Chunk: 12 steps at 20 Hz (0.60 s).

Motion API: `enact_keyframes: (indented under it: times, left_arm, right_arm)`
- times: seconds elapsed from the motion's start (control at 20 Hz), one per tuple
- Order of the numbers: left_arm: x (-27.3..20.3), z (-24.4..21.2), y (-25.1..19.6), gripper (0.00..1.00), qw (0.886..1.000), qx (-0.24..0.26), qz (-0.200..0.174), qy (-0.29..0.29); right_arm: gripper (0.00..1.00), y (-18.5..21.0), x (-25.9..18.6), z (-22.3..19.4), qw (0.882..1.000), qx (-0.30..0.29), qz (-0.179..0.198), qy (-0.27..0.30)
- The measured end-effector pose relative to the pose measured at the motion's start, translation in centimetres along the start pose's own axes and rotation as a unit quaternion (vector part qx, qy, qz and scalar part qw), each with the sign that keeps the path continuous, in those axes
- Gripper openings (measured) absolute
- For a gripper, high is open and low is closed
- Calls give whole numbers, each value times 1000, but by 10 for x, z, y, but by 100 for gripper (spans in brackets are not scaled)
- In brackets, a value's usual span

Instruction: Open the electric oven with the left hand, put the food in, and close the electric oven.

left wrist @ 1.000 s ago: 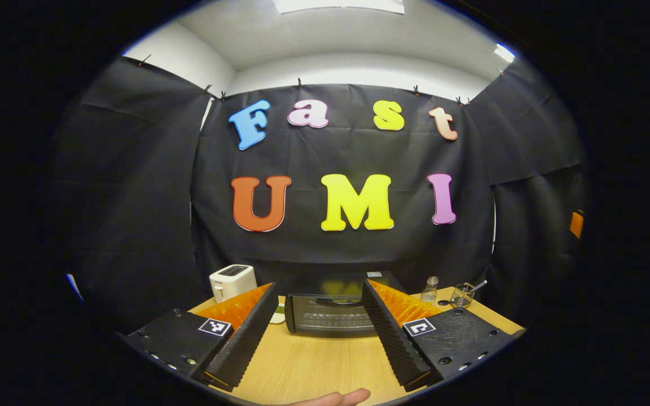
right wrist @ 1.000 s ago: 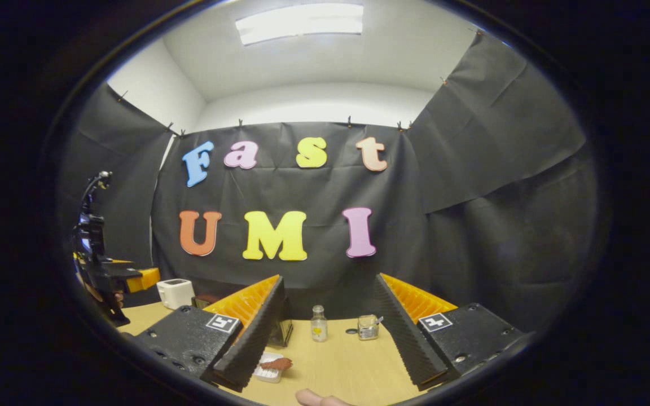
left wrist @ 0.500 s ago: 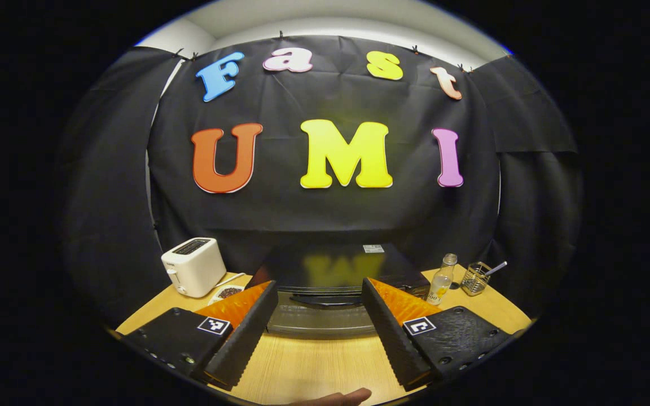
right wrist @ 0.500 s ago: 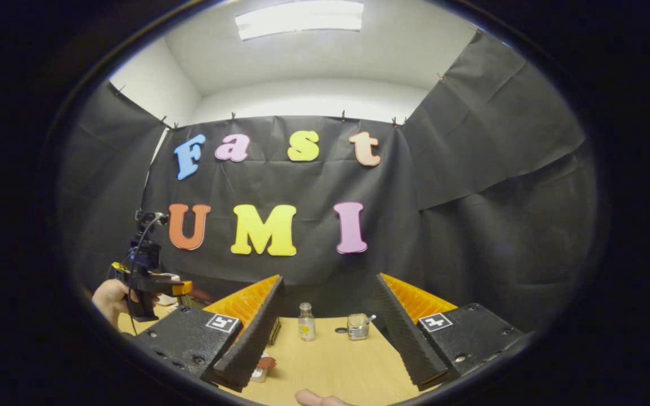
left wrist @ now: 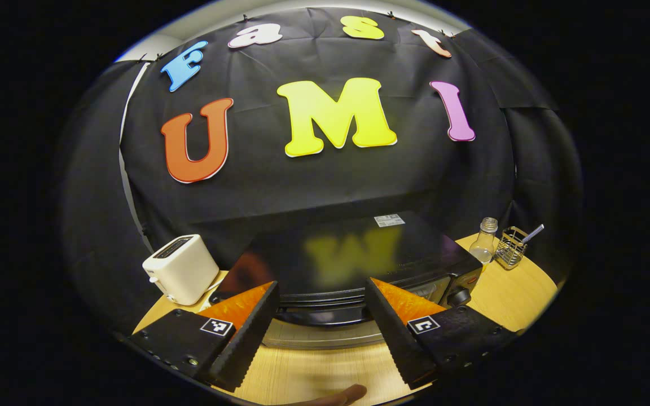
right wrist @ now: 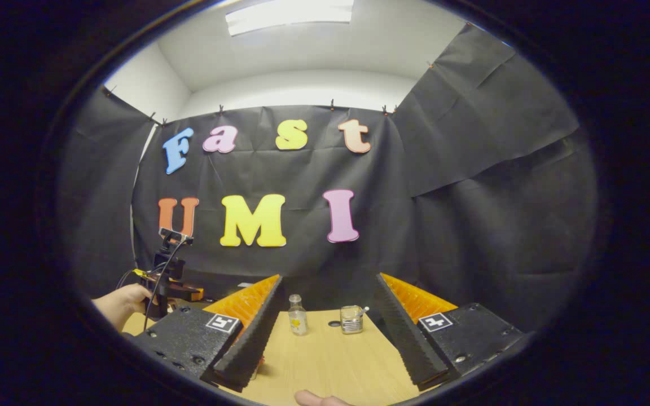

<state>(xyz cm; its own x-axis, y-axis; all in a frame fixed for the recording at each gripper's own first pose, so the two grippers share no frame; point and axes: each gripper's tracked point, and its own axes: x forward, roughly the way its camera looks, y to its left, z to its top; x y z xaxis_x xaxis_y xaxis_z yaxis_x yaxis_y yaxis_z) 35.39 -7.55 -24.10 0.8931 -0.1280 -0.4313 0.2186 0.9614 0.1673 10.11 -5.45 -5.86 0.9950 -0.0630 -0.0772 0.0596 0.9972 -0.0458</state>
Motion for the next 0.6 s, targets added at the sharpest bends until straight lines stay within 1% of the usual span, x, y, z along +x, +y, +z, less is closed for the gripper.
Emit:
enact_keyframes:
  times: [0.05,0.1,0.15,0.2,0.25,0.3,0.35,0.4,0.45,0.6]
  left_arm:
    - [0,-2,-5,96,1000,-18,-11,6]
    - [4,3,-14,97,999,-40,-32,-4]
    - [2,-4,-20,93,998,-47,-33,15]
    - [4,4,-17,88,999,-43,-34,-1]
    - [4,-3,-20,97,998,-41,-34,19]
    - [2,2,-16,87,999,-38,-33,1]
    - [2,-4,-18,97,998,-43,-35,12]
    - [-2,-2,-17,87,998,-46,-36,2]
    - [-4,-7,-18,97,998,-47,-38,3]
    - [-13,-8,-17,96,998,-42,-45,-12]
  right_arm:
    - [100,-4,0,-3,1000,0,-3,5]
    - [100,-7,1,-5,1000,3,-6,7]
    - [100,-10,1,-5,1000,6,-9,8]
    - [100,-12,0,-5,1000,10,-10,7]
    - [100,-13,-2,-5,1000,15,-11,7]
    - [100,-13,-3,-5,1000,18,-11,7]
    - [100,-12,-4,-6,1000,19,-11,8]
    - [100,-12,-6,-6,1000,19,-9,8]
    - [100,-10,-9,-4,1000,19,-8,7]
    - [100,-7,-19,9,1000,16,-3,-9]
